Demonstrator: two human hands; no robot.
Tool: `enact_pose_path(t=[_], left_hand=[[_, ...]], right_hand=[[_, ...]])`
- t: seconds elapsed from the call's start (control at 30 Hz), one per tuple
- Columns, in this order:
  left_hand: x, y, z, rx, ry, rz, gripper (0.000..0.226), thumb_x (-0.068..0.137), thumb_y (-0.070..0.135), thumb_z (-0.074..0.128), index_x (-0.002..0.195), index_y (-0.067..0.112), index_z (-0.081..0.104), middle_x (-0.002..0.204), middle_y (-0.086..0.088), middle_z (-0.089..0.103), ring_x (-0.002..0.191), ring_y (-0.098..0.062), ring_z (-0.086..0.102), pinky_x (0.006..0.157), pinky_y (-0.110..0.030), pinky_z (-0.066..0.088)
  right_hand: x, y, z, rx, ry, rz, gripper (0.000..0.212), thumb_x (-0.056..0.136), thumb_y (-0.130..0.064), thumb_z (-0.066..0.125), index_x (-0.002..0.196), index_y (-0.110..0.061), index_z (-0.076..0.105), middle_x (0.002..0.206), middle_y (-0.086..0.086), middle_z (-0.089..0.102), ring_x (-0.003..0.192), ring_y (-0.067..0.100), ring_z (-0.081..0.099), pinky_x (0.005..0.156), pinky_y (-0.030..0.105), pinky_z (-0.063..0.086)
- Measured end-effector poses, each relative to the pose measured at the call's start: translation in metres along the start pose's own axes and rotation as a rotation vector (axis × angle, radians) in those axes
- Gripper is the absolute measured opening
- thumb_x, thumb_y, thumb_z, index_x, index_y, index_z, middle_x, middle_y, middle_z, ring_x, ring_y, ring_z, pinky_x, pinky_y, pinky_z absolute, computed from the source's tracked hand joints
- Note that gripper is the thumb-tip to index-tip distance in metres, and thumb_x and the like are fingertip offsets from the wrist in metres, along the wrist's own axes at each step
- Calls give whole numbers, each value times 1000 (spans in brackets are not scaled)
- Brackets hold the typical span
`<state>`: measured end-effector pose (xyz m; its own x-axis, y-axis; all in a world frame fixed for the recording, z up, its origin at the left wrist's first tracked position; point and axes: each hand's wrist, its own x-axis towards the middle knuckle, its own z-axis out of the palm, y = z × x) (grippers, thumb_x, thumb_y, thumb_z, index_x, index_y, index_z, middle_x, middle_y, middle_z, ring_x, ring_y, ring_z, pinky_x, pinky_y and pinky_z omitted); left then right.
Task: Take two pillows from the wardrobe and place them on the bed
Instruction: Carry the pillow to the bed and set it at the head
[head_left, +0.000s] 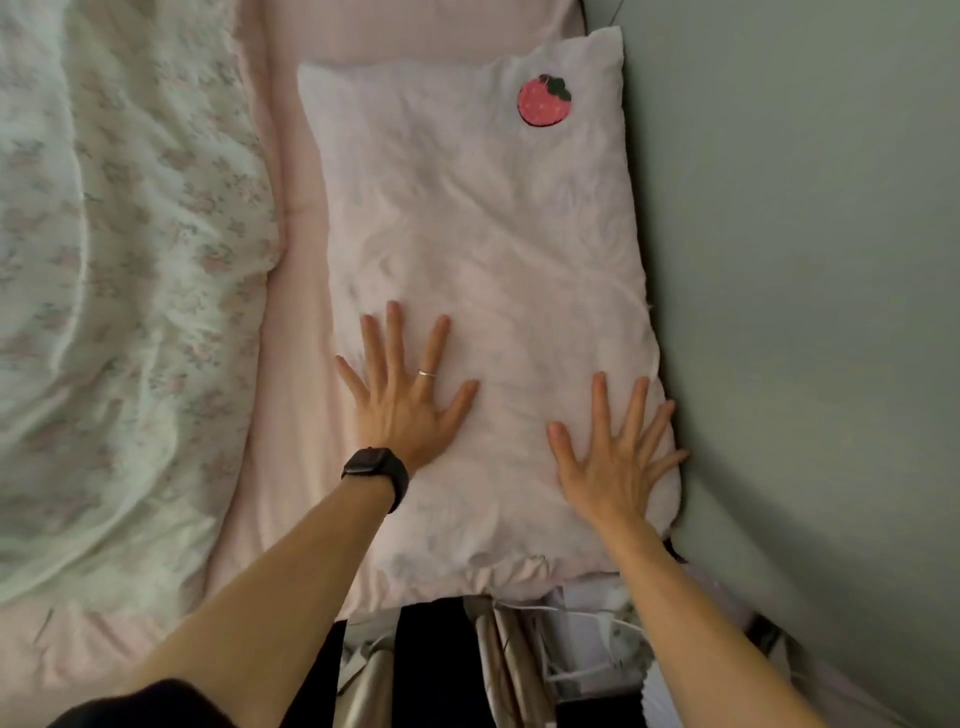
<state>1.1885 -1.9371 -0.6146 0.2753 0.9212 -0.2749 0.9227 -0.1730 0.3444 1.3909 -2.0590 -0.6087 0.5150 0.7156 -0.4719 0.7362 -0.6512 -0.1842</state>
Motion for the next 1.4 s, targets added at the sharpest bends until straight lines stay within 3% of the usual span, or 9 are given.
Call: enact_pose_path(t=[0.13,0.27,0.47,0.57,0.67,0.83,0.97,1.1,1.4], left_hand=[[-82,-2,25,101,-129,46,102,74,90,40,157,38,10,165,-14,-10,148,-46,-13,106,-79,14],[-85,-23,42,140,-202,58,117,62,98,38,157,39,4,165,-14,-12,148,-48,-11,102,-80,21],[-74,-16,32,192,-371,-6,116,62,99,34,146,49,-28,155,-4,-42,143,-42,-33,113,-70,9],[-74,-12,2,154,-460,13,112,69,90,45,144,51,-29,152,1,-46,143,-39,-34,115,-65,10],[-74,-17,-40,171,-495,64,94,86,69,50,149,52,-18,159,5,-33,149,-36,-20,119,-62,7],[-85,-54,-135,80,-333,-81,68,97,46,44,156,38,11,166,-1,10,153,-27,2,121,-54,11],[-120,-114,-222,-97,-150,-262,65,95,45,47,155,33,22,161,0,28,149,-25,20,120,-48,19],[-180,-188,-312,-213,128,-403,63,95,44,50,153,27,31,155,-2,39,144,-26,32,117,-48,26],[-364,-404,-476,-156,596,-691,59,96,44,49,151,30,35,158,2,35,148,-24,23,120,-49,19]], right_hand=[[-35,14,10,30,-127,36,94,71,-95,9,151,-51,-14,161,-5,-33,148,35,-27,108,79,10],[-44,16,20,15,-153,10,99,71,-95,25,151,-51,-15,160,-7,-35,149,34,-25,109,76,13],[-25,9,14,-58,-321,69,96,70,-97,22,141,-58,-30,155,-10,-42,147,33,-28,110,76,9],[-24,1,-10,-167,-407,70,96,71,-97,15,141,-53,-33,156,-2,-41,147,40,-24,108,76,7],[-37,-20,-42,-220,-395,66,90,85,-83,26,154,-41,-15,163,4,-27,149,43,-13,110,74,10],[-82,-108,-96,-134,-253,-208,60,100,-53,36,156,-41,18,167,-4,-3,152,30,-6,119,62,11],[-134,-222,-134,116,-120,-466,48,101,-43,43,148,-34,41,161,-5,30,152,21,12,121,50,19],[-206,-347,-152,289,61,-779,35,98,-27,56,131,-18,63,141,4,59,142,29,39,117,37,30],[-403,-592,-107,188,31,-1263,39,98,-40,55,133,-27,62,144,-2,56,144,21,33,116,35,28]])
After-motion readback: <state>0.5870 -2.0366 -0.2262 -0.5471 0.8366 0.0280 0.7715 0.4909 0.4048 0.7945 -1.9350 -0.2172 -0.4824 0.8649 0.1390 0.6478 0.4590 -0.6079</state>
